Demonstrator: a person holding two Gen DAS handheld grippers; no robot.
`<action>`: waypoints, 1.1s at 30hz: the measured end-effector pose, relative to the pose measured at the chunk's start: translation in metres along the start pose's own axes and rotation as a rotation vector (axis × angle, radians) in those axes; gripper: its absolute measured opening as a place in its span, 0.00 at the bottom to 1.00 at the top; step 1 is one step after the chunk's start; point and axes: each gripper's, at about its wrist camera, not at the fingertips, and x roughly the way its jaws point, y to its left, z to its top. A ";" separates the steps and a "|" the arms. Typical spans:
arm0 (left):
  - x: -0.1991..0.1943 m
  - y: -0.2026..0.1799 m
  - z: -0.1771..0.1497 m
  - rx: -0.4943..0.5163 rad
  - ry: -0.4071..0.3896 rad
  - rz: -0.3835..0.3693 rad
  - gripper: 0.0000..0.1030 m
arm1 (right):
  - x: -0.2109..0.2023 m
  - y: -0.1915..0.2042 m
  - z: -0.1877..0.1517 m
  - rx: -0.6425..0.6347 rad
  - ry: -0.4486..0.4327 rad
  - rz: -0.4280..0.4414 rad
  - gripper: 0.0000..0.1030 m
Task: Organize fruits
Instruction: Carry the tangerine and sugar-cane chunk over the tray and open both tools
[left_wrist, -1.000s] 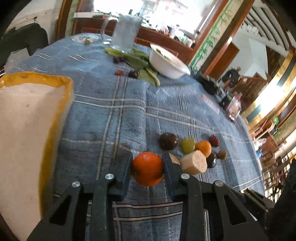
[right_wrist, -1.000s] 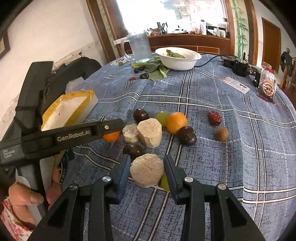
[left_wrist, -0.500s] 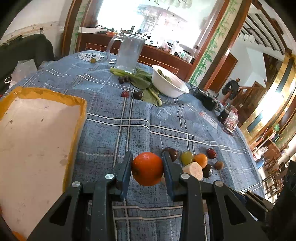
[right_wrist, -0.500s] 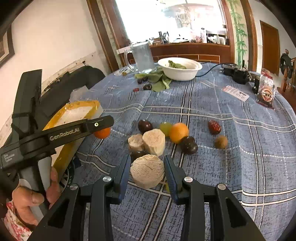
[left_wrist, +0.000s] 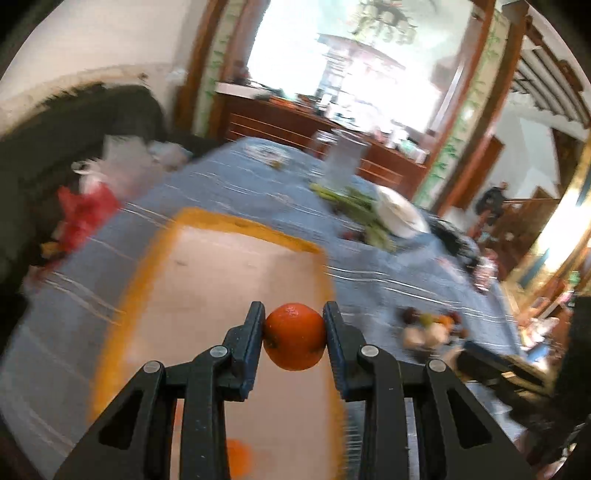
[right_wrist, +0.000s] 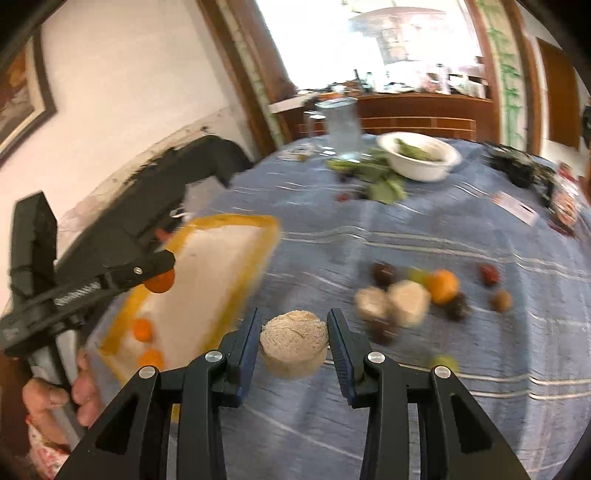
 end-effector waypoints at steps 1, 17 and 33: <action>-0.003 0.012 0.002 -0.003 -0.002 0.027 0.30 | 0.005 0.013 0.006 -0.005 0.008 0.028 0.39; 0.043 0.091 -0.014 -0.110 0.134 0.089 0.31 | 0.139 0.108 -0.013 -0.126 0.225 0.037 0.40; -0.016 0.058 -0.011 -0.078 -0.015 0.080 0.94 | 0.089 0.104 -0.007 -0.136 0.096 0.009 0.64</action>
